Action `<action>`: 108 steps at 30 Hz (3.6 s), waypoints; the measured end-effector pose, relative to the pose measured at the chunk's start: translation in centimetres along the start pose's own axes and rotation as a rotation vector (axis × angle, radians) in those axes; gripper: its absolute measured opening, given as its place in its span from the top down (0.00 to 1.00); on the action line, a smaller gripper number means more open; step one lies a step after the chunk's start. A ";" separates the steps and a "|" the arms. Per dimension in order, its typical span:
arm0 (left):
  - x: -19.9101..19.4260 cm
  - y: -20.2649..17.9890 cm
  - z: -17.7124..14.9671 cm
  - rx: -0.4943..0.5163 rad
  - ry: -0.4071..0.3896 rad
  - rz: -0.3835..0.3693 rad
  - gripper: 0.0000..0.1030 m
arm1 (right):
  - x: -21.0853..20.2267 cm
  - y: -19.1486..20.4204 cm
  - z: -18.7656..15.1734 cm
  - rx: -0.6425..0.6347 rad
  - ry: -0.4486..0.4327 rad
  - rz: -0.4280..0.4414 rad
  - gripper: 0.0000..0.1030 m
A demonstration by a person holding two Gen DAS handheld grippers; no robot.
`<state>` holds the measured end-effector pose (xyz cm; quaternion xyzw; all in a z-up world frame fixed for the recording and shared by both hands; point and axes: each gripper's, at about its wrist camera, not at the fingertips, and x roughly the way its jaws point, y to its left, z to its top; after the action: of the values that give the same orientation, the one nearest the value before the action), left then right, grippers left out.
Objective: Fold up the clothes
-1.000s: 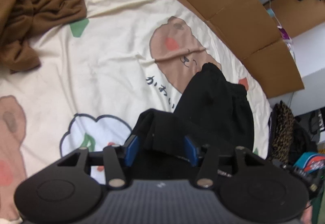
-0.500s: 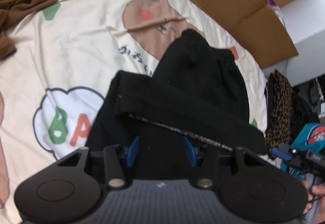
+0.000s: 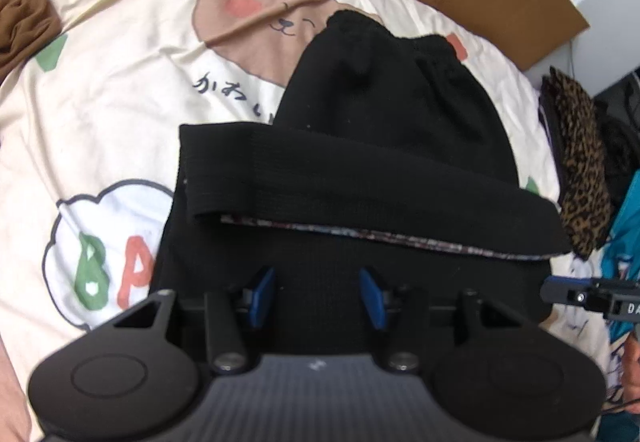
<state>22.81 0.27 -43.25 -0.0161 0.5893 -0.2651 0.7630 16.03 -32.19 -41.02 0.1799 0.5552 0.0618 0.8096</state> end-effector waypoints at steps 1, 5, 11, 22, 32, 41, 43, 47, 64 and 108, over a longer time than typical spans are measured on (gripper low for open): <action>0.2 -0.2 0.0 0.013 0.000 0.008 0.51 | 0.3 0.3 -0.2 -0.016 -0.001 -0.023 0.53; 0.7 -0.7 -0.2 0.077 -0.015 0.036 0.48 | 1.7 1.1 -0.7 -0.047 -0.008 -0.102 0.53; 1.3 -1.6 -0.2 0.156 -0.050 0.070 0.43 | 3.2 1.6 -0.8 -0.077 -0.043 -0.167 0.53; 2.6 -3.0 0.8 0.267 -0.100 0.108 0.36 | 4.7 1.5 0.3 -0.058 -0.132 -0.206 0.53; 2.7 -3.2 1.6 0.283 -0.131 0.126 0.36 | 5.0 1.3 1.7 -0.049 -0.172 -0.206 0.53; 3.1 -3.3 3.1 0.283 -0.162 0.140 0.37 | 5.4 1.7 3.2 -0.091 -0.209 -0.213 0.53; 3.1 -3.3 3.5 0.288 -0.174 0.144 0.37 | 5.4 1.8 3.7 -0.108 -0.222 -0.219 0.52; 3.2 -3.5 4.7 0.292 -0.196 0.147 0.38 | 5.7 1.6 4.7 -0.099 -0.232 -0.222 0.52; 2.5 -2.9 8.5 0.257 -0.270 0.179 0.43 | 5.0 0.0 8.9 -0.073 -0.314 -0.251 0.52; 3.5 2.1 9.2 0.168 -0.292 0.224 0.87 | 6.4 -4.3 10.5 0.009 -0.296 -0.140 0.97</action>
<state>32.56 -2.03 -44.28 0.0749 0.4464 -0.2216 0.8637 27.71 -36.63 -44.82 0.1513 0.4411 -0.0244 0.8843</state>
